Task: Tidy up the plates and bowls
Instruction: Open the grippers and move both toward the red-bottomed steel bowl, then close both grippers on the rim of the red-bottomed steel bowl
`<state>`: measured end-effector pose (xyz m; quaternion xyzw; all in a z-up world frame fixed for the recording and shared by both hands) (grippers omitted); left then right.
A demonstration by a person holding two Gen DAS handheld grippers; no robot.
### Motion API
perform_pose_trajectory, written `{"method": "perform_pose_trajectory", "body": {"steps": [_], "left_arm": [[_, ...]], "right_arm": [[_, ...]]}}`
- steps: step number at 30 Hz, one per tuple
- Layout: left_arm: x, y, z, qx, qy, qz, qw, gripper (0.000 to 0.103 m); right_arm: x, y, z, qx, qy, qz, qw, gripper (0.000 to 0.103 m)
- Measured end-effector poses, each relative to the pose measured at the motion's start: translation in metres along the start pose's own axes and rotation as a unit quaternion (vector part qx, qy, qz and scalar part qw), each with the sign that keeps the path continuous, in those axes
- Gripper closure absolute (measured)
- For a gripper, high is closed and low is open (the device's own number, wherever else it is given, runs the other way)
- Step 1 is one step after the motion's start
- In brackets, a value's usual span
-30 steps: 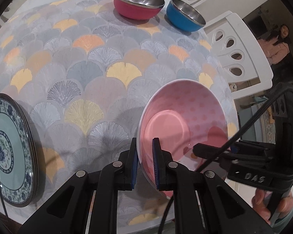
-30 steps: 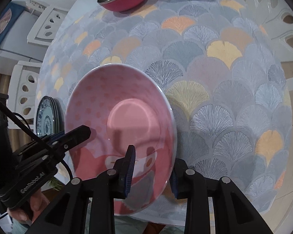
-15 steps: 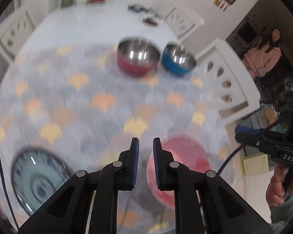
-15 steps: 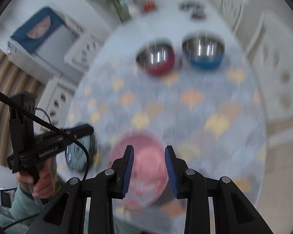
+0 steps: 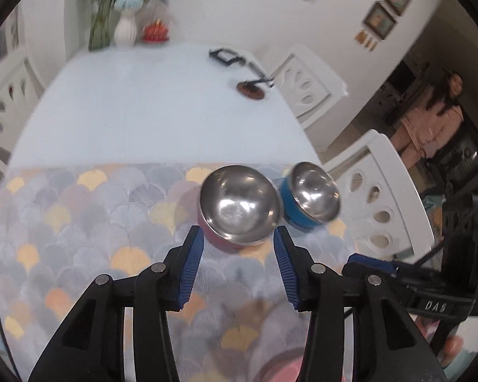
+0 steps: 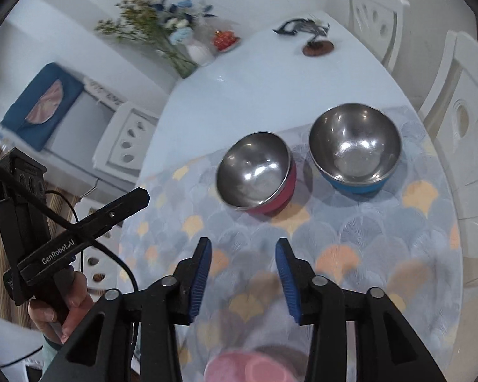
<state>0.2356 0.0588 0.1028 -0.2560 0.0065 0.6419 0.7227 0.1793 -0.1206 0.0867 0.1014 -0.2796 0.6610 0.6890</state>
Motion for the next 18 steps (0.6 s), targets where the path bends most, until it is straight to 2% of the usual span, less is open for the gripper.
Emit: {"method": "perform_pose_trajectory", "body": {"steps": [1,7,8,16,18], "left_arm": [[0.005,-0.004,-0.011,0.009,0.003,0.008,0.9999,0.060],[0.034,-0.020,-0.077,0.054,0.008,0.039,0.9977,0.063],[0.037,-0.022,-0.087,0.061,0.009,0.042,0.9972,0.066],[0.045,-0.031,-0.128,0.082,0.009,0.046,0.9955,0.068],[0.046,-0.032,-0.134,0.084,0.010,0.046,0.9954,0.071]], "right_arm": [[-0.003,-0.005,-0.009,0.003,0.002,-0.007,1.000,0.052],[-0.024,-0.035,-0.052,0.010,0.016,-0.042,0.999,0.052],[-0.027,-0.038,-0.061,0.015,0.018,-0.047,0.999,0.052],[-0.039,-0.054,-0.106,0.043,0.023,-0.052,0.997,0.054],[-0.041,-0.058,-0.115,0.048,0.026,-0.054,0.997,0.056]]}}
Point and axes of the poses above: each gripper's, at about its wrist camera, not at the fingertips, and z roughly against the way its jaws point, x to its left, y to its underside, the point moved 7 cm from there along -z, roughly the way its jaws point, and after that the axes turned 8 degrees about x, right-handed, at the moved point
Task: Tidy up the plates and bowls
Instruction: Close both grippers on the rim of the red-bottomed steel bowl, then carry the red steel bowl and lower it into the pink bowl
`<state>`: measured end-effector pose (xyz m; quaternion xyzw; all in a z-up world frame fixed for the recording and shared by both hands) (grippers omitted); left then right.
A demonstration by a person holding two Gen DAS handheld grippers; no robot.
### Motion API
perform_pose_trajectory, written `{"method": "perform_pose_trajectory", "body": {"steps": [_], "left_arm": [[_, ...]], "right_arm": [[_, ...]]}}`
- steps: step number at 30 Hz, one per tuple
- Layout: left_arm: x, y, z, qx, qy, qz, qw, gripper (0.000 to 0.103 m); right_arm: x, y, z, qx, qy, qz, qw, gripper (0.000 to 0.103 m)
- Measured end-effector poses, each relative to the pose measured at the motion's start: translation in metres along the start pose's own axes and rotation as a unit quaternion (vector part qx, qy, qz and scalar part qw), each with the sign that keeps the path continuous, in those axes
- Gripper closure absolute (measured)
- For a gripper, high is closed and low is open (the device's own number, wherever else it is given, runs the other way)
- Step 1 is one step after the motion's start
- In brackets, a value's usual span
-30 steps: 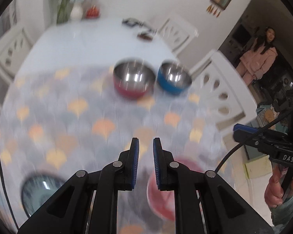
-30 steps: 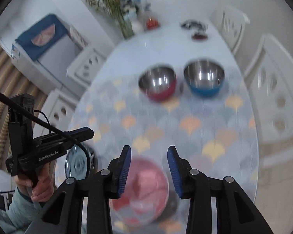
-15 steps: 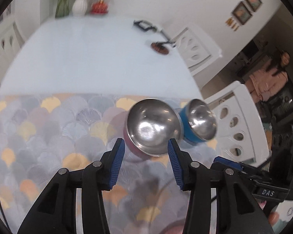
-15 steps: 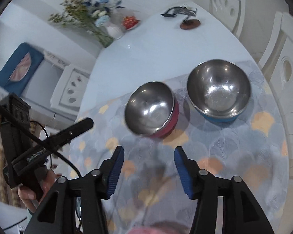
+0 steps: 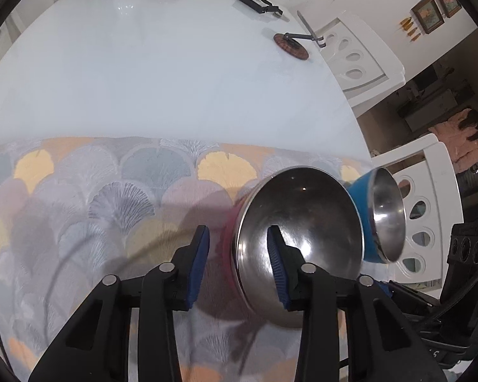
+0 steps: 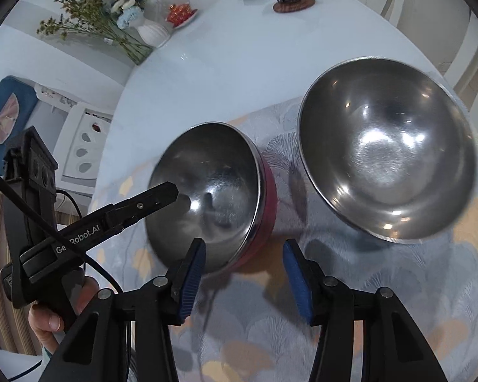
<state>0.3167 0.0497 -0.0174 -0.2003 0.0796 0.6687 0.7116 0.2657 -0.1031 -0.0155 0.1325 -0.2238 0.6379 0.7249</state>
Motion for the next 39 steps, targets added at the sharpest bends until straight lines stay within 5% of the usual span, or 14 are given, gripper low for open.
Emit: {"method": "perform_pose_trajectory", "body": {"steps": [8,19,30,39], "left_arm": [[0.004,0.000,-0.014,0.009,0.006,0.000,0.9999,0.088],[0.003,0.004,-0.012,0.005,0.011,-0.003,0.9999,0.090],[-0.021,0.028,0.054,-0.039,0.019,-0.027,0.9987,0.090],[-0.065,0.081,0.120,-0.075,0.013,-0.105,0.9916,0.090]], "right_arm": [[0.003,-0.008,-0.019,0.013,0.021,0.017,1.000,0.063],[0.007,-0.007,-0.021,0.013,0.036,0.031,0.999,0.069],[0.032,0.020,0.026,-0.007,0.030,0.043,0.999,0.069],[0.056,0.083,0.092,-0.040,0.034,0.072,0.996,0.069]]}}
Point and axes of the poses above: each gripper's, at about its wrist camera, not at the fingertips, and z roughly against the way its jaws point, x to its left, y to its underside, the point moved 7 cm from there along -z, roughly the way its jaws point, and after that the axes turned 8 degrees about x, right-handed, at the moved point
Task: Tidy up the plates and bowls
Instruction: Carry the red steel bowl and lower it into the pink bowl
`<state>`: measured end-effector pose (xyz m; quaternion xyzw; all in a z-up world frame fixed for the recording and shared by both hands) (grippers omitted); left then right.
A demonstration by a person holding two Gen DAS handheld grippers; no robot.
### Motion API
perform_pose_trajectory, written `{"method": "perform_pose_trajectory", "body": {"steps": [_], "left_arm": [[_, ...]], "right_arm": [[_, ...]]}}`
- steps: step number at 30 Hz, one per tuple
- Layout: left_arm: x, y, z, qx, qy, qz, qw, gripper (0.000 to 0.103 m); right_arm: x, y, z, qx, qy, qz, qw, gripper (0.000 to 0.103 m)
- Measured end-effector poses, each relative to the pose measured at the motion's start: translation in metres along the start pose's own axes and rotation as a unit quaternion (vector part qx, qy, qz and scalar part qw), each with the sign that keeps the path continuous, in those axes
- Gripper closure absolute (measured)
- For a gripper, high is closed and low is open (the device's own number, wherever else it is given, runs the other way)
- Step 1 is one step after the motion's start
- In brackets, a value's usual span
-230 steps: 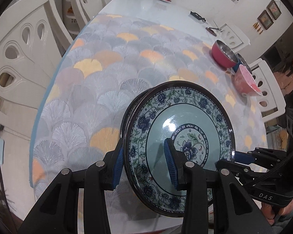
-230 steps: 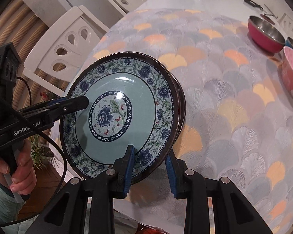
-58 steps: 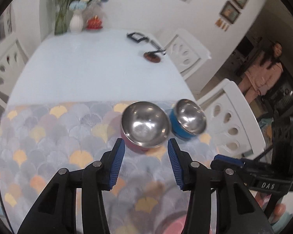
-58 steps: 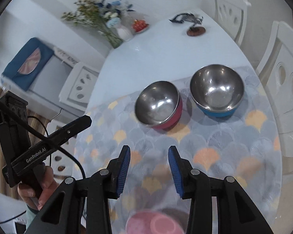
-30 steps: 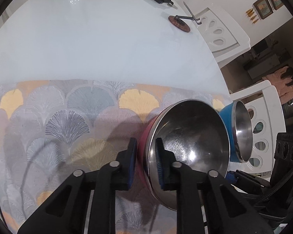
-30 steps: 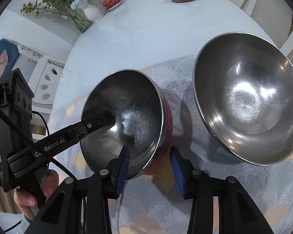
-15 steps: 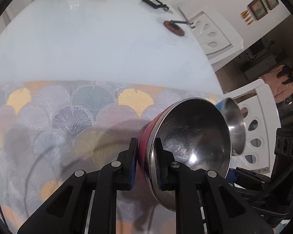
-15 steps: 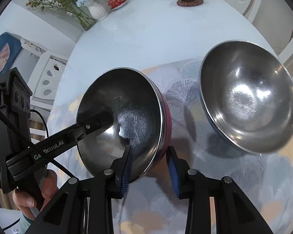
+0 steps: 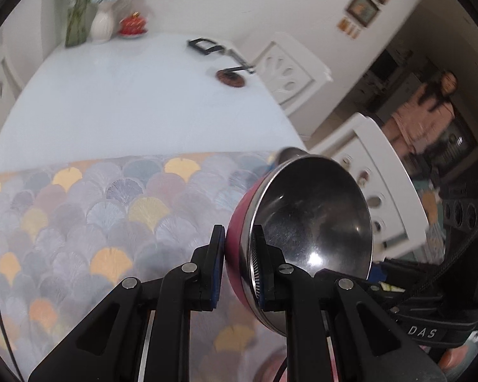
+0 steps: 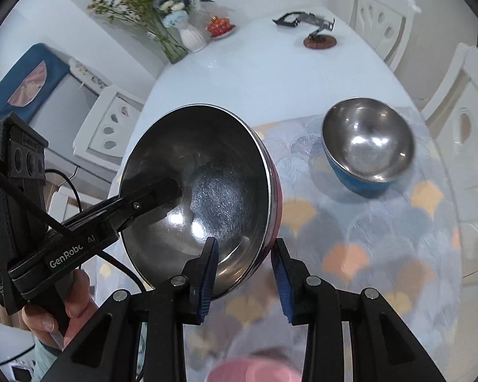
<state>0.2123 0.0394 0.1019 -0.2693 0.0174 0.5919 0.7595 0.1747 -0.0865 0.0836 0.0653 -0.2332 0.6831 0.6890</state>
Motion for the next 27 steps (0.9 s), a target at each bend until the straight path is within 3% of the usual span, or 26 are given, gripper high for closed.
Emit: {"method": "perform_pose_trajectory", "body": {"steps": [8,13,20,27], "left_arm": [[-0.047,0.056,0.036,0.005,-0.012,-0.084,0.9964,0.090],[-0.055,0.095,0.041,0.034,0.039,-0.061,0.9968,0.088],[-0.072,0.151,0.019,0.102,0.052,-0.075,0.9906,0.088],[-0.078,0.183,-0.007,0.149,0.060,-0.078,0.9839,0.088]], "right_arm": [[0.007,0.072,0.044,-0.001,0.005,-0.018,1.000,0.069],[0.000,0.119,0.047,0.024,-0.004,-0.059,0.998,0.069],[-0.018,0.179,0.036,0.077,0.013,-0.092,0.993,0.069],[-0.037,0.206,0.020,0.117,0.032,-0.121,0.985,0.069]]}}
Point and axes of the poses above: each gripper's, at about its wrist camera, not at the fingertips, and z roughly against the way its jaws point, x to its left, y to its underside, the point moved 7 cm from there along -z, roughly the way its jaws point, and after that the axes turned 8 degrees about x, right-handed, at the moved point
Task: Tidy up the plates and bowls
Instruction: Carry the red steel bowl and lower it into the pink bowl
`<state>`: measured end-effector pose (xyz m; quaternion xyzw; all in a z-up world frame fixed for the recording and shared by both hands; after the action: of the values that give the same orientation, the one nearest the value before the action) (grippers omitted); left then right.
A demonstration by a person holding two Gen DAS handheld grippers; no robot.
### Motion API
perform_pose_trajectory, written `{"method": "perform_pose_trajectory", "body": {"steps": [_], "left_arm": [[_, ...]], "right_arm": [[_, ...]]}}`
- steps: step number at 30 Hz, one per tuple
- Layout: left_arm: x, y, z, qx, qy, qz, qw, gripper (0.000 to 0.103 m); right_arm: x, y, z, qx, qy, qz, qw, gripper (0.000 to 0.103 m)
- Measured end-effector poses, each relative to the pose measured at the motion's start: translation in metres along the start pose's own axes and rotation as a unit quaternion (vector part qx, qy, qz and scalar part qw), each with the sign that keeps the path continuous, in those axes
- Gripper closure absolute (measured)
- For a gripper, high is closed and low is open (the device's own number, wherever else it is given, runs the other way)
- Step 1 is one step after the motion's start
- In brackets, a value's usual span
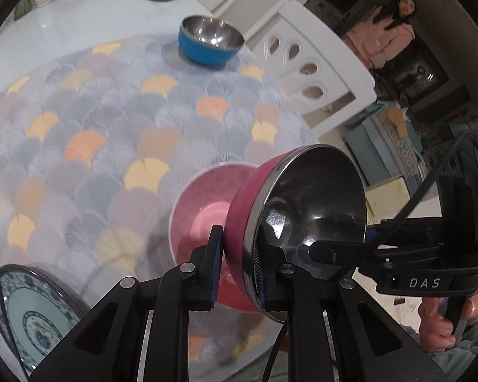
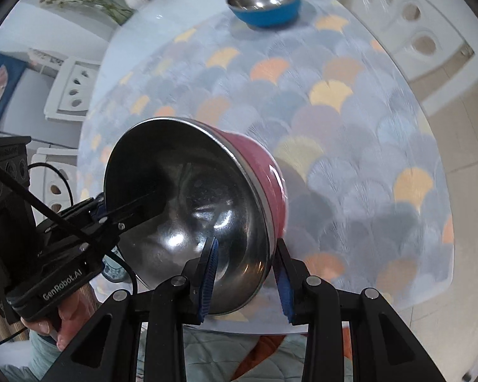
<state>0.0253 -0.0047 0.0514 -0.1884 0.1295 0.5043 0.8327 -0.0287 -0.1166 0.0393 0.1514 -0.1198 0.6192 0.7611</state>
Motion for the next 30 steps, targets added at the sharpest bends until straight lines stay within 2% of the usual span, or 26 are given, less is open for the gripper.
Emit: {"method": "perform_pose_trajectory", "body": {"steps": [7,10,17,24,28,30], "left_arm": [[-0.003,0.009,-0.019,0.017,-0.042,-0.017,0.9989,0.088],[0.002,0.009,-0.019,0.015,-0.065,-0.015,0.9977,0.085],[0.021,0.003,-0.014,0.019,-0.090,0.002,0.9958,0.074],[0.036,0.007,0.010,0.007,-0.112,0.001,0.9937,0.073],[0.046,0.006,0.000,0.014,-0.111,0.018,0.9936,0.072],[0.046,0.004,0.000,0.011,-0.104,0.023,0.9942,0.075]], "right_arm": [[-0.013,0.001,-0.018,0.021,0.025,-0.017,0.999,0.069],[-0.014,-0.002,-0.017,0.020,0.029,-0.018,0.999,0.069],[-0.011,-0.006,-0.017,0.019,0.021,-0.022,0.999,0.069],[-0.004,0.000,-0.015,0.019,0.024,-0.012,0.999,0.069],[-0.004,-0.002,-0.011,0.016,0.007,-0.014,1.000,0.069],[-0.001,-0.005,-0.002,0.005,-0.002,-0.007,1.000,0.069]]}}
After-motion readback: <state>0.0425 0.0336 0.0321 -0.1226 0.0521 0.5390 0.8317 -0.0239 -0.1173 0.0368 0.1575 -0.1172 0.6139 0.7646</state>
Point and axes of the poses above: each gripper's, at about its wrist camera, not at the fingertips, and z roughly against the way its jaws point, x to its left, y to its underside, the point moved 7 cm from there along -z, roughly the way its jaws point, and after that the axes turned 8 degrees about x, right-handed, at the moved point
